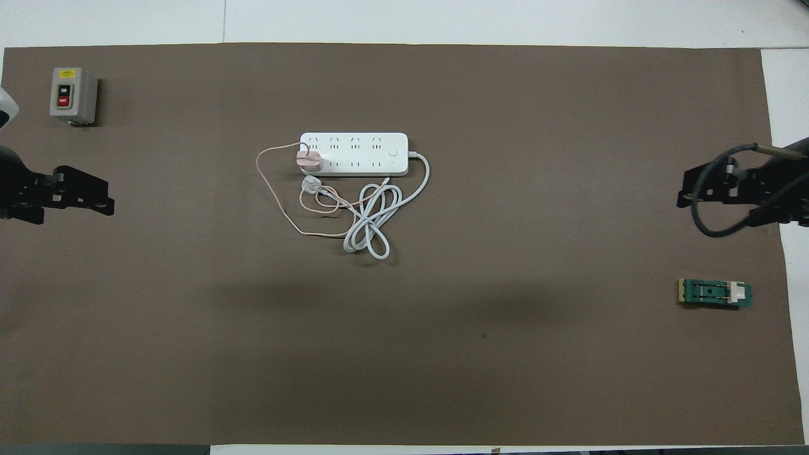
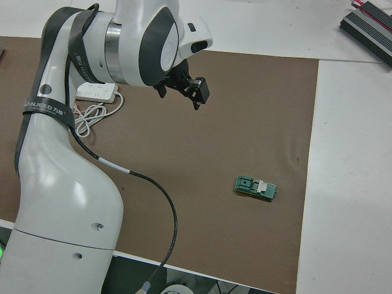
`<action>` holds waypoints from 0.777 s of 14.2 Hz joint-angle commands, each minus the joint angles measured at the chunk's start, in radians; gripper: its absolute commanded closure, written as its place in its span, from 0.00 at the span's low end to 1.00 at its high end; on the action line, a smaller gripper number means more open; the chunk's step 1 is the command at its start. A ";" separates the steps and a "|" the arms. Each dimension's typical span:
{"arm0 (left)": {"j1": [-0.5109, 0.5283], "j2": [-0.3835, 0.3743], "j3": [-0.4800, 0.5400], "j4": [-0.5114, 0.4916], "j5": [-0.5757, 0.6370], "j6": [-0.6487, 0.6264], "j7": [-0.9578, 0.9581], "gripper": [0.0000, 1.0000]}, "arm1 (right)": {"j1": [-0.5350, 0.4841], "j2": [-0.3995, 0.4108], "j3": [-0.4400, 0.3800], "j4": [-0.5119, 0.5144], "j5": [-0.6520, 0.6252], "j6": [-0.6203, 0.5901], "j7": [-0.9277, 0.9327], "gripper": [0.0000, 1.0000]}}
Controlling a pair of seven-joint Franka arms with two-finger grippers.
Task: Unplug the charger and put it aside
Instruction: 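Move both grippers in toward the white power strip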
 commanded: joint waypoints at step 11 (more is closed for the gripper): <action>-0.199 0.420 0.008 0.394 -0.035 -0.008 -0.899 0.00 | 0.273 0.386 0.003 0.097 0.454 0.330 0.906 0.00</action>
